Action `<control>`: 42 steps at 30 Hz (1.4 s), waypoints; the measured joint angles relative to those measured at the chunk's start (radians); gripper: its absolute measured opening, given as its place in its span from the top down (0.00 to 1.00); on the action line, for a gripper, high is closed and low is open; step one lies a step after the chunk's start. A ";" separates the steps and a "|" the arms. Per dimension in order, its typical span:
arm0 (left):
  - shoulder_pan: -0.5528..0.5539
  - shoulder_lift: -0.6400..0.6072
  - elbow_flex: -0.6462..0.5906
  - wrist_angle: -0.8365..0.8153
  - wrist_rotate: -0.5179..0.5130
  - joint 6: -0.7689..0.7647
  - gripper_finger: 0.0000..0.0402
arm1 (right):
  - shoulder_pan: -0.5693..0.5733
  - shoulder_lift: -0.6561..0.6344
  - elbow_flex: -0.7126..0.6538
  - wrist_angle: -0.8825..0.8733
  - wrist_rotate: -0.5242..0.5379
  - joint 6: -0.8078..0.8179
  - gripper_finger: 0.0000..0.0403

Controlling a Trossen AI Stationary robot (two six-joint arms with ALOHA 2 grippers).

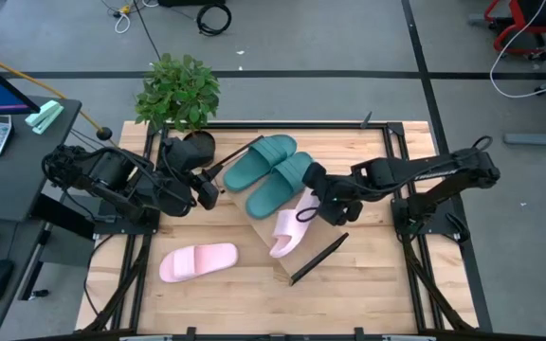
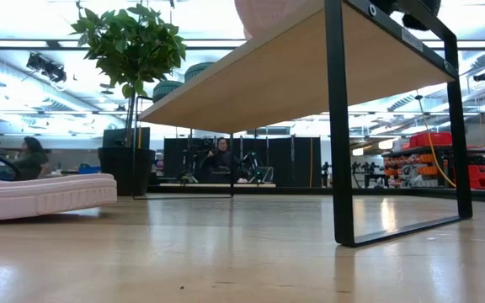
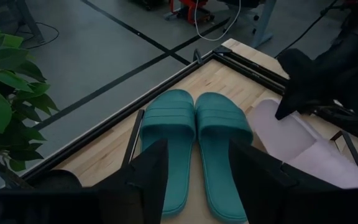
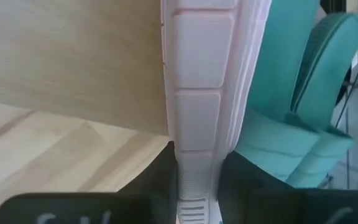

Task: Pick and place slides into the shelf
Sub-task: Put the right pink slide slipper on the shelf

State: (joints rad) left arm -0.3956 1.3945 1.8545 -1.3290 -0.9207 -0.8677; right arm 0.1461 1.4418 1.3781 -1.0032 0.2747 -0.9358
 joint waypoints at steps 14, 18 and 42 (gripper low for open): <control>0.000 0.000 0.000 0.001 -0.001 -0.003 0.57 | 0.154 -0.018 0.000 -0.055 0.178 0.468 0.83; 0.000 0.000 0.000 0.001 -0.001 -0.002 0.56 | 0.207 -0.012 0.000 -0.059 0.289 0.546 0.83; 0.000 0.000 0.000 0.001 0.001 0.021 0.56 | 0.346 0.015 0.002 -0.229 0.345 0.891 0.83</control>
State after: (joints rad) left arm -0.3958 1.3945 1.8545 -1.3285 -0.9199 -0.8465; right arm 0.4917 1.4570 1.3800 -1.2324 0.6198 -0.0444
